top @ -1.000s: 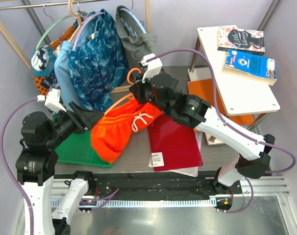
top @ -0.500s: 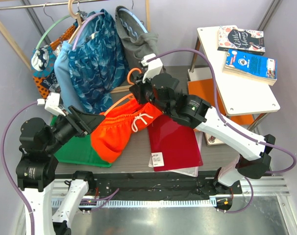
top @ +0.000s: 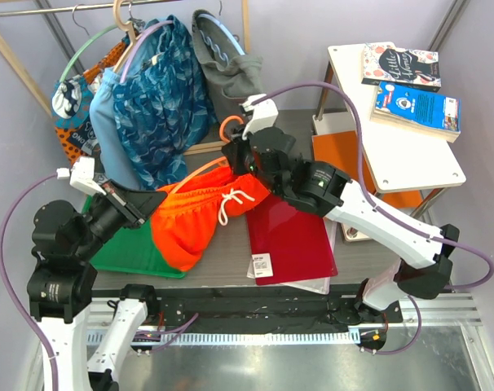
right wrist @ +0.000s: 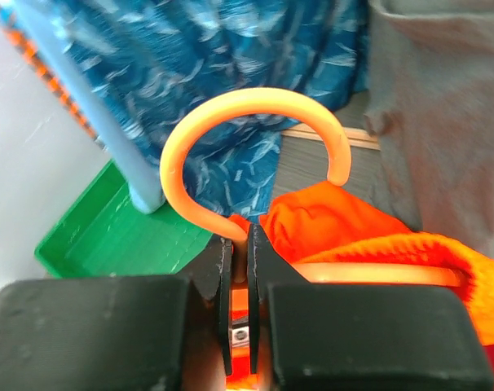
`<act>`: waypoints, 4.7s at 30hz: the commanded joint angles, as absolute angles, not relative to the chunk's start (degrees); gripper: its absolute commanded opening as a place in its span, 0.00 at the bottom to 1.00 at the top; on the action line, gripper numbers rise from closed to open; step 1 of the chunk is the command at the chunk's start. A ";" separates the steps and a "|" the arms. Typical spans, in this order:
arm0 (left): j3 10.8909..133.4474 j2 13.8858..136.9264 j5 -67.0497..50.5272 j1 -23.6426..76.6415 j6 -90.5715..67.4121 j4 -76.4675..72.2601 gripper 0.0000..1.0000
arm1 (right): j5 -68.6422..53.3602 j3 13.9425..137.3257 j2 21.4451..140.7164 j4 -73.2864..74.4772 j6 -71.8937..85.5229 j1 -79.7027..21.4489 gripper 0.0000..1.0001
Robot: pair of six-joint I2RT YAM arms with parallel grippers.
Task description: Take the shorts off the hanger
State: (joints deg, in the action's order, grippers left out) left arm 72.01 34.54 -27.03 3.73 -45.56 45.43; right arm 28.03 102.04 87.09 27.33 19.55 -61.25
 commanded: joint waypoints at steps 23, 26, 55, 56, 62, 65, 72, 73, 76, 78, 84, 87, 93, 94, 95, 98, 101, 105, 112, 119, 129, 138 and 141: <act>70.06 31.20 -19.76 3.78 -45.87 45.98 0.00 | 33.89 82.35 61.43 17.85 43.68 -50.80 0.01; 66.73 31.81 -24.50 3.69 -49.20 40.11 0.00 | 22.80 83.14 64.41 12.85 47.53 -50.71 0.01; 109.39 53.16 -2.64 3.69 -37.18 38.67 0.00 | 13.97 87.19 49.05 15.03 39.02 -50.80 0.01; 110.73 53.70 -1.94 3.78 -36.92 39.11 0.00 | 13.89 86.93 48.52 15.12 38.94 -50.80 0.01; 122.85 59.05 -0.35 3.78 -34.63 42.10 0.00 | 13.80 85.87 47.99 15.12 37.62 -50.80 0.01; 128.57 60.73 1.21 3.69 -33.92 43.33 0.00 | 13.54 85.69 48.08 15.03 37.35 -50.80 0.01; 129.45 60.82 4.57 3.78 -34.10 39.20 0.00 | 13.09 85.34 47.72 15.20 36.04 -50.80 0.01; 130.25 61.26 4.83 3.69 -33.75 38.85 0.00 | 13.10 85.34 47.55 15.29 35.69 -50.80 0.01; 132.01 62.66 5.88 3.78 -32.70 38.59 0.00 | 13.18 85.43 47.46 15.38 35.25 -50.80 0.01; 131.84 63.10 7.55 3.78 -31.56 39.11 0.00 | 12.92 85.52 47.64 15.56 34.98 -50.80 0.01; 120.90 59.77 10.72 3.78 -31.73 40.53 0.00 | 12.22 85.34 48.43 15.47 34.72 -50.80 0.01; 113.13 56.17 11.25 3.78 -31.82 39.38 0.00 | 11.78 84.90 48.69 15.38 34.98 -50.80 0.01; 108.37 55.81 11.69 3.78 -30.76 41.39 0.00 | 11.51 83.67 48.96 15.03 35.42 -50.80 0.01; 108.37 55.90 12.04 3.78 -30.67 42.35 0.00 | 11.60 83.41 49.13 14.86 35.42 -50.80 0.01; 107.41 55.64 12.04 3.69 -30.85 42.97 0.00 | 11.51 83.23 49.04 14.85 35.59 -50.80 0.01; 99.98 53.01 11.34 3.78 -32.60 44.56 0.00 | 11.34 81.83 48.69 13.54 36.30 -50.80 0.01; 87.16 45.38 11.69 3.69 -36.20 43.69 0.00 | 11.16 80.42 48.51 12.57 37.00 -50.80 0.01; 76.57 36.49 15.46 3.78 -37.97 45.87 0.00 | 10.02 80.33 49.22 12.39 37.53 -50.80 0.01; 74.88 26.46 28.81 4.13 -33.22 54.83 0.00 | 8.79 79.89 50.10 12.30 38.50 -50.80 0.01; 65.66 24.15 31.58 5.45 -34.80 55.46 0.01 | 8.17 79.19 51.06 12.04 39.46 -50.80 0.01; 55.82 33.84 18.28 5.45 -44.46 53.35 0.00 | 9.14 75.59 49.75 11.69 41.57 -50.71 0.01; 47.38 43.23 13.80 5.45 -53.25 53.00 0.00 | 9.05 73.66 50.01 10.55 42.71 -50.80 0.01; 44.48 47.72 10.38 5.45 -54.49 50.37 0.00 | 8.70 72.95 50.36 9.93 42.89 -50.80 0.01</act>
State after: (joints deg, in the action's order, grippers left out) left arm 47.24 42.78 14.31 5.26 -50.46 53.41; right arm 8.86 73.36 50.50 14.48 41.82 -50.81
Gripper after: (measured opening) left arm 0.027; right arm 0.083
